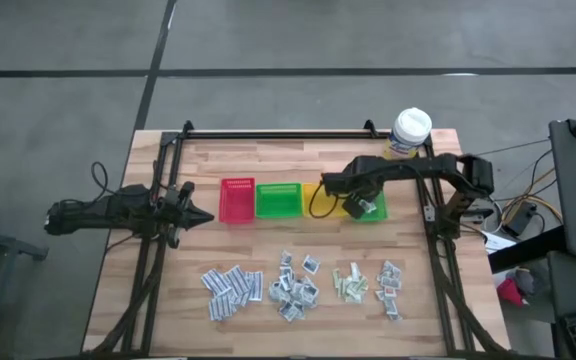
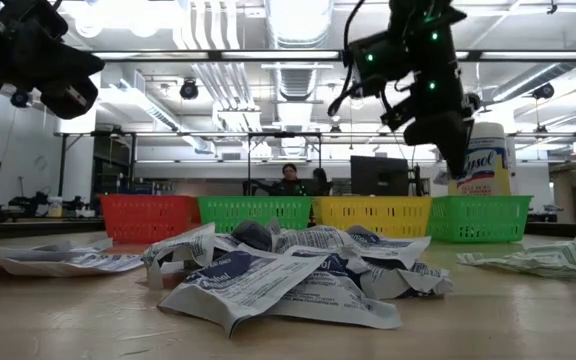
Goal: Pick & Place First Aid Supplies
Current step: Put the blue alcohol pad into the right green bin
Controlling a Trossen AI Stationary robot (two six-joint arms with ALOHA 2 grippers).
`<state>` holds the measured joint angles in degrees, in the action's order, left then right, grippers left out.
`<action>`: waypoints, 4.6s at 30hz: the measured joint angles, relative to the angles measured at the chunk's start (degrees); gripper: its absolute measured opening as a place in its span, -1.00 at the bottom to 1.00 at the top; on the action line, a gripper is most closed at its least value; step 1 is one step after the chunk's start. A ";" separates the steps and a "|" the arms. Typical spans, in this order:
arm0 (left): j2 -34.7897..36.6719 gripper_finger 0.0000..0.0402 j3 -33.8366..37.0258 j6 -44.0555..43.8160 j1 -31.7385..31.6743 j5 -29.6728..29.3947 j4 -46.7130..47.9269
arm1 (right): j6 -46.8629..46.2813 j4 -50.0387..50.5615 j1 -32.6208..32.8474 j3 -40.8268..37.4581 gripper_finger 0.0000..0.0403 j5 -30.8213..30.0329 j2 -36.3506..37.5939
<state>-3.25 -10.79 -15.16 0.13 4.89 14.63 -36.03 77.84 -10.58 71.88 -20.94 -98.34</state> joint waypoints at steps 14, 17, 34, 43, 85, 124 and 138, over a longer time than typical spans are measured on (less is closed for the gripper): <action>0.00 -1.00 -0.01 -2.66 -0.01 0.00 0.00 | 0.48 -11.11 -3.51 -8.29 -0.96 4.09 0.13; 0.00 -1.00 0.00 -3.49 0.00 0.02 0.00 | 0.66 -13.01 -3.51 -9.58 -0.96 4.75 0.13; 0.00 -1.00 0.01 -3.54 0.01 0.02 0.00 | 4.69 -18.76 -3.51 -10.98 -0.96 4.44 0.13; 0.00 -1.00 0.01 -3.54 -0.01 0.02 0.00 | 6.27 -19.69 -3.51 -11.02 -0.78 4.29 0.13; 0.00 -1.00 -0.01 -3.52 -0.01 0.00 0.00 | 4.46 -10.07 3.11 2.80 -0.71 16.44 0.33; 0.00 -1.00 -0.01 -3.52 -0.01 0.01 0.00 | 12.91 -37.13 26.02 2.86 -0.74 18.21 -0.34; -0.02 -1.00 -0.01 -3.52 0.01 0.00 0.02 | 13.57 -38.03 25.95 2.79 -0.42 18.39 -8.42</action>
<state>-3.27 -10.81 -18.68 0.14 4.89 14.66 -22.46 39.81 15.38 74.67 -2.55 -106.76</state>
